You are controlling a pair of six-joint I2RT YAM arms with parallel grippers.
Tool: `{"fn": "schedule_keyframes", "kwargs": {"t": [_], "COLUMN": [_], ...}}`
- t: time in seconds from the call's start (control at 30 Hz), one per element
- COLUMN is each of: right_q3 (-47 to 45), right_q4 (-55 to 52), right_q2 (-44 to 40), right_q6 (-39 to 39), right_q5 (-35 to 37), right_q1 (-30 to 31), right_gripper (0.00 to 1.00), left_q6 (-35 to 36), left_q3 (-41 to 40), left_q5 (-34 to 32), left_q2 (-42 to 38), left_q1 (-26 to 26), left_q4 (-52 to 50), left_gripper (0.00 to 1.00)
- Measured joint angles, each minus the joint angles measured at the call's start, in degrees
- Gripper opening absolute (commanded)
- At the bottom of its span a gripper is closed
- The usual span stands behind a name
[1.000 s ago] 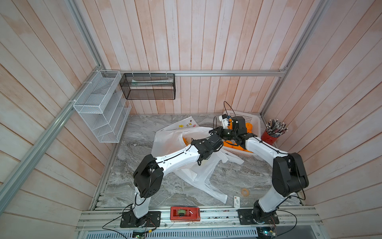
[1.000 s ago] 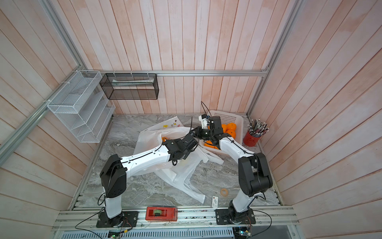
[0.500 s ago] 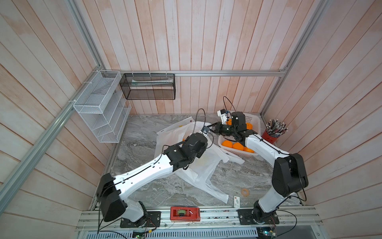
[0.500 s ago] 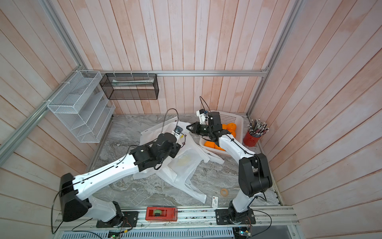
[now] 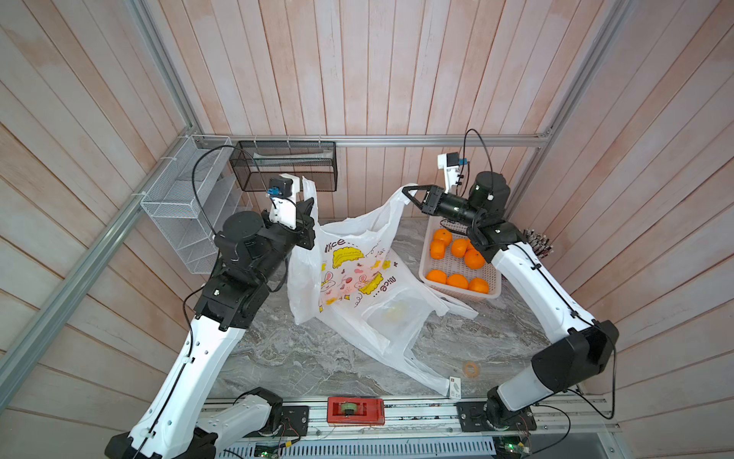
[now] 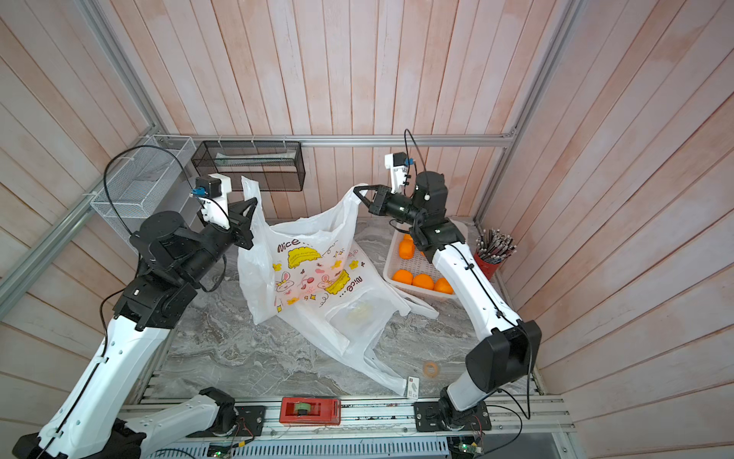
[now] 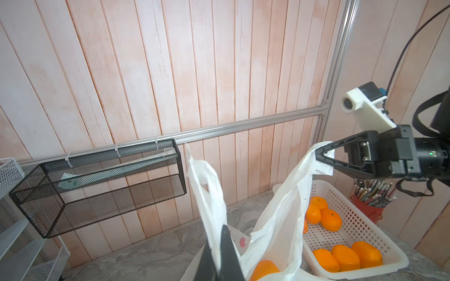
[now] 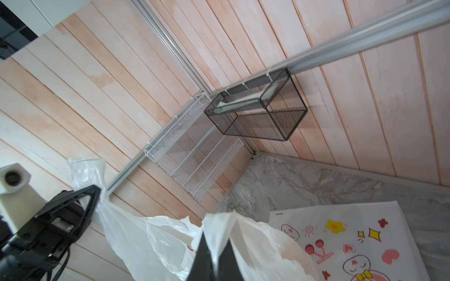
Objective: Place the oranges into plastic bags & tie knots
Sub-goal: Adjust the plastic bag.
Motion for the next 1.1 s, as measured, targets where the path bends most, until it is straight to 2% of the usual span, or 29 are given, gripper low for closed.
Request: {"fn": "schedule_keyframes", "kwargs": {"t": [0.1,0.23,0.4,0.57,0.77,0.83,0.87,0.93,1.1], "right_q3": [0.22,-1.51,-7.17,-14.03,-21.66,-22.88,-23.12,-23.21,-22.21], "right_q4": [-0.59,-0.94,-0.98,-0.98,-1.40,-1.68,-2.14,-2.86,-4.50], "right_q2": [-4.33,-10.34,-17.46,-20.96,-19.98,-18.82,-18.21,-17.84,-20.59], "right_q6": [-0.87,-1.57,-1.92,-1.92,-1.42,-1.42,-1.55,-3.06,-11.26], "right_q5": [2.34,5.16,8.72,12.17,13.38,12.87,12.48,12.11,11.19], "right_q1": [0.00,0.00,0.00,0.00,-0.66,-1.70,-2.43,-3.50,-4.35], "right_gripper": [0.00,0.00,0.00,0.00,0.01,0.13,0.25,0.40,0.69], "left_q6": [-1.49,-3.87,-8.66,-13.22,-18.25,-19.65,-20.35,-21.84,-23.93], "left_q3": [0.44,0.07,-5.40,-12.24,-19.93,-21.14,-21.51,-21.68,-21.46], "left_q5": [6.40,15.26,24.46,30.32,35.76,37.62,38.71,41.13,47.95], "left_q2": [0.13,0.57,0.94,3.65,8.83,11.04,12.04,13.90,16.48], "left_q1": [2.21,2.40,2.45,2.49,3.54,4.42,4.87,5.64,6.14], "left_q4": [2.21,6.01,12.96,19.26,27.96,30.71,32.04,34.86,41.24], "left_gripper": [0.00,0.00,0.00,0.00,0.00,0.00,0.00,0.00,0.00]}}
